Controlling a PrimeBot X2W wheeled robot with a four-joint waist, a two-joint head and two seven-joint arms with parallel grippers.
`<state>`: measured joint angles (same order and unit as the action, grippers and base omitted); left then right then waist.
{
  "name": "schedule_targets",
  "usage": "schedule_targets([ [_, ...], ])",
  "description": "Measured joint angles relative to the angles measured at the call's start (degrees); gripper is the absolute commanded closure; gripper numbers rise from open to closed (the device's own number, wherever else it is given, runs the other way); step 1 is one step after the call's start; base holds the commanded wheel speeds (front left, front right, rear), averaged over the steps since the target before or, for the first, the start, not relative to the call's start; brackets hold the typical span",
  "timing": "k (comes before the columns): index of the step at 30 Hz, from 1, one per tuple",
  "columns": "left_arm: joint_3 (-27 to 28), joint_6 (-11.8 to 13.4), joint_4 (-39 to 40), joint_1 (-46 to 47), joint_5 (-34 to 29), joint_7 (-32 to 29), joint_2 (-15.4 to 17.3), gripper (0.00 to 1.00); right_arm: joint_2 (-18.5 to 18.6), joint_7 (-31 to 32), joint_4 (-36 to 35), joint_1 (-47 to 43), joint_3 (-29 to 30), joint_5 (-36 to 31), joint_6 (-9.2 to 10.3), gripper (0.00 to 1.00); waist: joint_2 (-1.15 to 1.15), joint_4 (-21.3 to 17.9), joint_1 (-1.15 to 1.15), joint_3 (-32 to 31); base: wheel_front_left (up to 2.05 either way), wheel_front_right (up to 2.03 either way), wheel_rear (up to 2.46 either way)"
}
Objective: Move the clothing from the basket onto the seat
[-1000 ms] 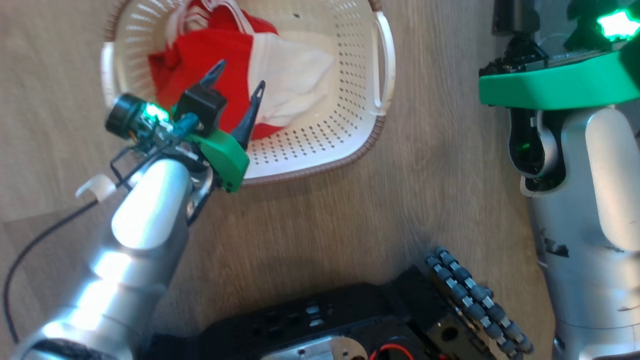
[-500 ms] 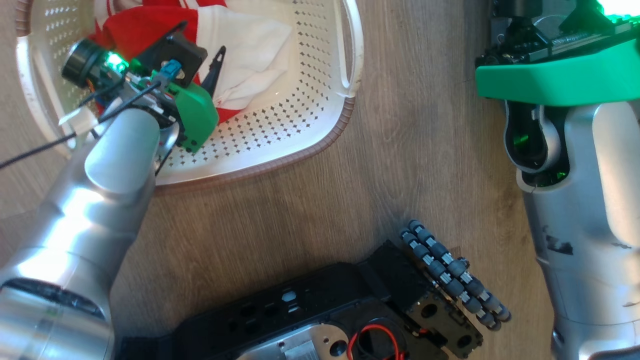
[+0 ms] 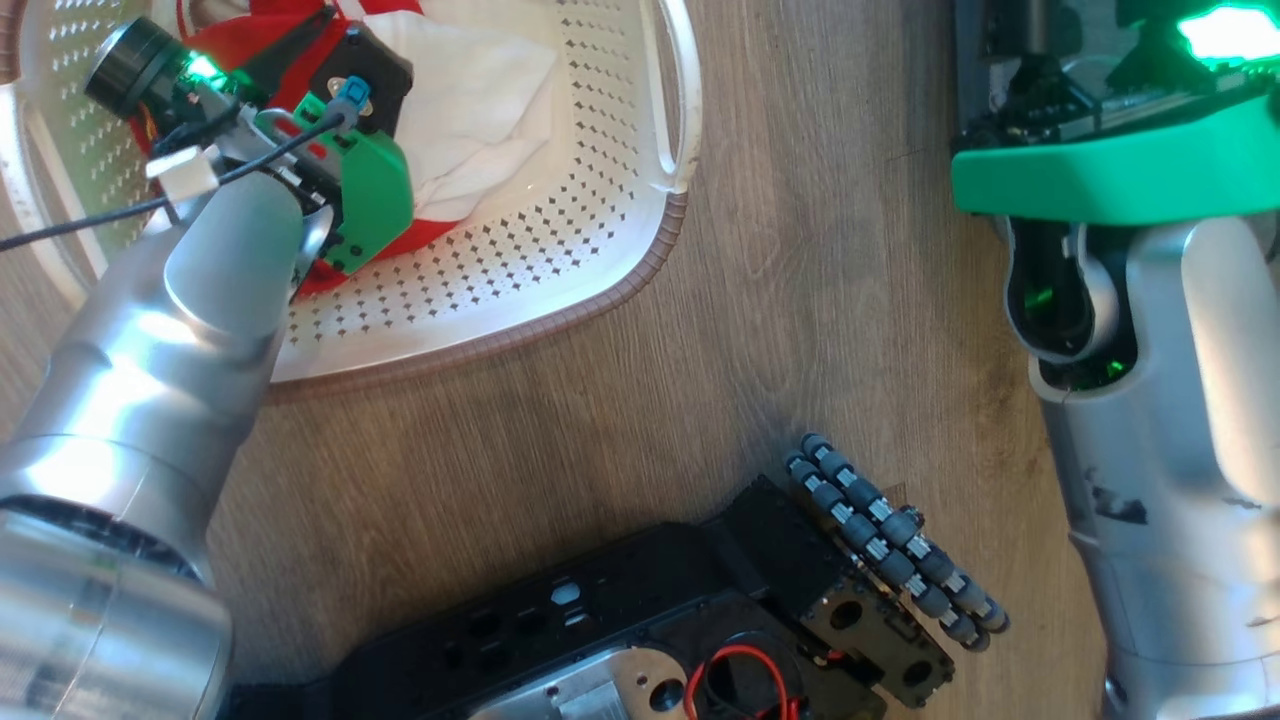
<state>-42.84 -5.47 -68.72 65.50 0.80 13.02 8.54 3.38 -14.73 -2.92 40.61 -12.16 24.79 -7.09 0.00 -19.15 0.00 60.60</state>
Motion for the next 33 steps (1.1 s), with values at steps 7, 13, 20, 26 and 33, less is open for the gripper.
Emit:
schedule_targets([
  [7,-2.8,0.0,-3.1,1.9,-1.8,-3.5,-0.6,0.00,0.0,0.0,0.1,-1.2,0.2,0.5,0.00,0.00,0.00,-0.2,0.00,0.1,0.00,0.00,0.00],
  [13,-4.9,0.5,-4.4,1.9,-2.8,-6.4,-0.8,0.00,0.0,0.0,0.1,-1.3,0.2,1.0,0.00,0.00,0.01,-0.2,0.00,0.3,0.00,0.00,0.00],
  [20,-5.5,0.5,-4.8,1.9,-2.8,-8.0,-1.0,0.61,0.0,0.0,0.1,-1.6,0.9,1.0,0.00,0.00,0.00,-0.1,0.00,0.3,0.00,0.00,0.00],
  [26,-5.9,0.4,-5.0,1.9,-2.1,-8.4,-1.4,1.00,0.0,0.0,0.2,-1.7,1.4,1.0,0.00,0.00,0.00,0.1,0.00,0.3,0.00,0.00,0.00],
  [33,-5.2,0.4,-5.4,1.7,0.1,-6.1,-1.4,1.00,0.0,0.0,0.6,-1.0,1.9,0.3,0.00,0.00,0.00,0.2,0.00,-0.6,0.00,0.00,0.00],
])
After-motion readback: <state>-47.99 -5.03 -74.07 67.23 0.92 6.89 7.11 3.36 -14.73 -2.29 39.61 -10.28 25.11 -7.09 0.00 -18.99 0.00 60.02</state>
